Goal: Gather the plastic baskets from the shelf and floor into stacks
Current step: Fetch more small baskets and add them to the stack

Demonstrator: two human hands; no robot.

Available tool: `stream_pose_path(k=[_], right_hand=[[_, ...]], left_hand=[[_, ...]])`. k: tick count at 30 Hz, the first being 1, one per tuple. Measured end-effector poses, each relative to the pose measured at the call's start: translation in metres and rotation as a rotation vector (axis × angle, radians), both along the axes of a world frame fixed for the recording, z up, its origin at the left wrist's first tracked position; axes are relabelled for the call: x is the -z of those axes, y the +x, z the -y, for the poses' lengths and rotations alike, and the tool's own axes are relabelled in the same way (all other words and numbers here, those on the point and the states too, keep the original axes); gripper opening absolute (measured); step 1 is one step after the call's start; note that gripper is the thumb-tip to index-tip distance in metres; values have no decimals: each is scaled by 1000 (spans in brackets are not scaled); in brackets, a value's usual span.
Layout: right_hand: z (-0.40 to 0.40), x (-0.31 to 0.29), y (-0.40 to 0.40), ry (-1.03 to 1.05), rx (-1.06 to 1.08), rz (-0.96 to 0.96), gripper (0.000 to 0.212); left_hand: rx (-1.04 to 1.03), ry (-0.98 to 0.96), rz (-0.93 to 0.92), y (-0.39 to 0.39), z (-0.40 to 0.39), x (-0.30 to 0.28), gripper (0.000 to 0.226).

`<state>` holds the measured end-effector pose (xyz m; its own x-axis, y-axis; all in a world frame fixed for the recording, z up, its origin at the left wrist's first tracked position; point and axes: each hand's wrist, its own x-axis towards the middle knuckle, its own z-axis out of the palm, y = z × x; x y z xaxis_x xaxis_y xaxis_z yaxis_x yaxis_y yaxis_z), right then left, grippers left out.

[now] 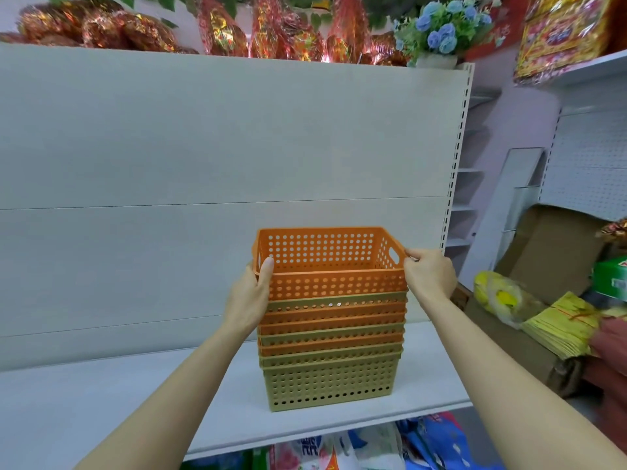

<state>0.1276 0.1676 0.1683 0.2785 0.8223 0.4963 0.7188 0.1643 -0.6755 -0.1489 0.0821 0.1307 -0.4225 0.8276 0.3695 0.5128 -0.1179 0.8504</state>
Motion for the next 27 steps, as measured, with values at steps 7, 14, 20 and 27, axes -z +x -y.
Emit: stream_pose_path(k=[7,14,20,27], right_hand=[[-3,14,-3,38,-138,-61,35],[-11,-11,-10,91,-39,-2,54],[-20,36,-9,-51,-64,32,45],[-19,49,-5,-7,-107,35,46]], left_hand=[[-66,6,-3,3,-1,6,77],[-238,-13,-117,11,-3,-4,67],[-176,-125,-238,8,-4,17,75],[-69,-96,-112,4,10,21,78]])
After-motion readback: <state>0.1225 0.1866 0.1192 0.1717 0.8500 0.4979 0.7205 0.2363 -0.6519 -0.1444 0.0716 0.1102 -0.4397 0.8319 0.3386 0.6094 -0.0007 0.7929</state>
